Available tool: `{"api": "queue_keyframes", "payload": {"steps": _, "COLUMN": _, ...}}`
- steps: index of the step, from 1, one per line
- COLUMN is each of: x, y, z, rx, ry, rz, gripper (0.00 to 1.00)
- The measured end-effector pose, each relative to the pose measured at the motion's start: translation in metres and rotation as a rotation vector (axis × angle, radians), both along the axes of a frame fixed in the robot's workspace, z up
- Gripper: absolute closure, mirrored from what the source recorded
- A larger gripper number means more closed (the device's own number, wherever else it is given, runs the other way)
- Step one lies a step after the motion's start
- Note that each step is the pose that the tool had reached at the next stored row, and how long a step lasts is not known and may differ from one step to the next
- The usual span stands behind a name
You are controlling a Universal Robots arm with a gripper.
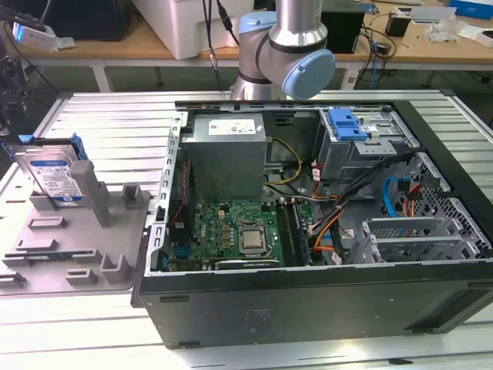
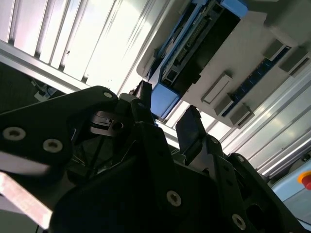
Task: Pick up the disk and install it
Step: 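Pick up the disk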
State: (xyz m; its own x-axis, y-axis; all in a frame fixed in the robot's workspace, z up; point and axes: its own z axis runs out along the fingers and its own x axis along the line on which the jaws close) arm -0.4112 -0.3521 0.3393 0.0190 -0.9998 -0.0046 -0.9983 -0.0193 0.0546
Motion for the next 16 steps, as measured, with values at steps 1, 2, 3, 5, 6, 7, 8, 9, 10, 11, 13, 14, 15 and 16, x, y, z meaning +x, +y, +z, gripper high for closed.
{"api": "queue_keyframes", "payload": {"steps": 1, "x": 0.0, "y": 0.0, "z": -0.0005, "rx": 0.0, "ry": -0.0001, "rz": 0.0, "gripper": 0.52}}
{"api": "queue_keyframes", "payload": {"steps": 2, "x": 0.0, "y": 0.0, "z": -0.0009, "rx": -0.0001, "ry": 0.0, "rz": 0.0, "gripper": 0.52}}
{"api": "queue_keyframes", "payload": {"steps": 3, "x": 0.0, "y": -0.0001, "z": -0.0014, "rx": -0.0002, "ry": 0.0, "rz": 0.0, "gripper": 0.52}}
{"api": "queue_keyframes", "payload": {"steps": 5, "x": 0.0, "y": -0.0001, "z": -0.0029, "rx": -0.0002, "ry": 0.0, "rz": 0.0, "gripper": 0.52}}
{"api": "queue_keyframes", "payload": {"steps": 6, "x": 0.0, "y": -0.0002, "z": -0.0034, "rx": -0.0003, "ry": 0.0, "rz": 0.0, "gripper": 0.52}}
{"api": "queue_keyframes", "payload": {"steps": 7, "x": 0.0, "y": -0.0002, "z": -0.0043, "rx": -0.0003, "ry": 0.0, "rz": 0.0, "gripper": 0.52}}
{"api": "queue_keyframes", "payload": {"steps": 8, "x": 0.0, "y": -0.0002, "z": -0.0048, "rx": -0.0003, "ry": -0.0001, "rz": 0.0, "gripper": 0.52}}
{"api": "queue_keyframes", "payload": {"steps": 9, "x": 0.0, "y": -0.0002, "z": -0.0055, "rx": -0.0003, "ry": -0.0001, "rz": 0.0, "gripper": 0.52}}
{"api": "queue_keyframes", "payload": {"steps": 10, "x": 0.0, "y": -0.0002, "z": -0.0061, "rx": -0.0004, "ry": -0.0001, "rz": 0.0, "gripper": 0.52}}
{"api": "queue_keyframes", "payload": {"steps": 11, "x": 0.0, "y": -0.0002, "z": -0.0066, "rx": -0.0005, "ry": 0.0, "rz": 0.0, "gripper": 0.52}}
{"api": "queue_keyframes", "payload": {"steps": 13, "x": 0.0, "y": -0.0002, "z": -0.0079, "rx": -0.0006, "ry": 0.0, "rz": 0.0, "gripper": 0.52}}
{"api": "queue_keyframes", "payload": {"steps": 14, "x": 0.0, "y": -0.0002, "z": -0.0088, "rx": -0.0006, "ry": 0.0, "rz": 0.0, "gripper": 0.52}}
{"api": "queue_keyframes", "payload": {"steps": 15, "x": 0.0, "y": -0.0003, "z": -0.0097, "rx": -0.0007, "ry": 0.0, "rz": 0.0, "gripper": 0.52}}
{"api": "queue_keyframes", "payload": {"steps": 16, "x": 0.0, "y": -0.0003, "z": -0.01, "rx": -0.0008, "ry": 0.0, "rz": 0.0, "gripper": 0.52}}
